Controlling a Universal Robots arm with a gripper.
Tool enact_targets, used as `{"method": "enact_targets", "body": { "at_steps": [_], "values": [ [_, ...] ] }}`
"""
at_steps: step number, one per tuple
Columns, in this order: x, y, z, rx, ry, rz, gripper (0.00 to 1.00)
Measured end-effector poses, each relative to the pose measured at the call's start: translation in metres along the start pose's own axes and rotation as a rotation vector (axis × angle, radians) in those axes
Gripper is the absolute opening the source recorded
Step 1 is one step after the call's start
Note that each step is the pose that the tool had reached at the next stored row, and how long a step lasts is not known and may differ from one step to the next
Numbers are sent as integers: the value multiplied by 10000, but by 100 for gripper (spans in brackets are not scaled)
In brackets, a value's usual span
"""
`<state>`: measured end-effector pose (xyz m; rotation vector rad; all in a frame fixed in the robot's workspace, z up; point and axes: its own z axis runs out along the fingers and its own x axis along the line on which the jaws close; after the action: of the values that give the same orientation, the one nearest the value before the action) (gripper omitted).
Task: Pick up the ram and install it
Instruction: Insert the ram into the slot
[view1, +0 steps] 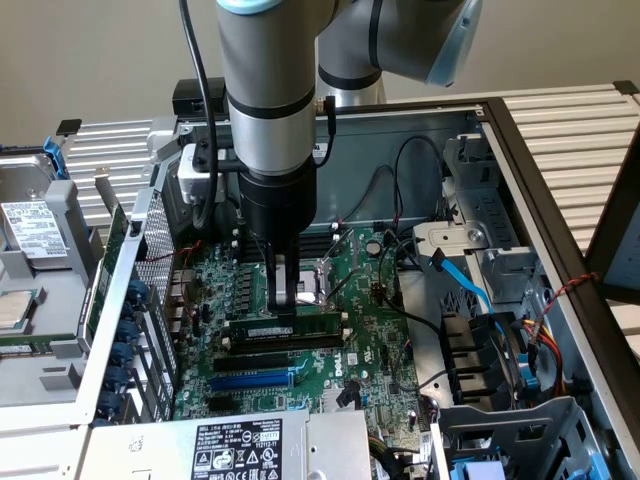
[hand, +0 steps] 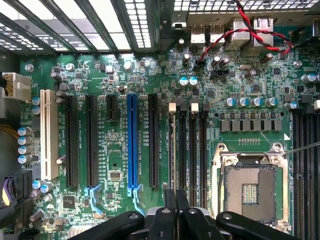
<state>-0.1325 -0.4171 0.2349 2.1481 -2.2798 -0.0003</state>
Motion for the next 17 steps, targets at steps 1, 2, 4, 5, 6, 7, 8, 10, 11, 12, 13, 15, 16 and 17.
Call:
{"method": "enact_targets", "body": {
  "at_steps": [1, 2, 4, 5, 6, 7, 8, 10, 11, 12, 13, 15, 16, 17],
  "values": [
    [0, 2, 0, 1, -1, 0, 12],
    [0, 3, 0, 0, -1, 0, 12],
    [1, 5, 0, -12, 2, 0, 12],
    [0, 5, 0, -13, 1, 0, 12],
    [1, 5, 0, -14, 2, 1, 12],
    [1, 5, 0, -14, 1, 1, 12],
    [1, 5, 0, -14, 1, 0, 12],
    [1, 5, 0, -14, 1, 0, 12],
    [1, 5, 0, -15, 2, 0, 12],
    [1, 5, 4, -14, 0, 0, 12],
    [1, 5, 10, -13, -1, 0, 12],
    [1, 6, 13, -15, 0, 0, 12],
    [1, 6, 13, -15, 0, 0, 12],
    [1, 5, 13, -15, 1, 0, 12]
  ]
}}
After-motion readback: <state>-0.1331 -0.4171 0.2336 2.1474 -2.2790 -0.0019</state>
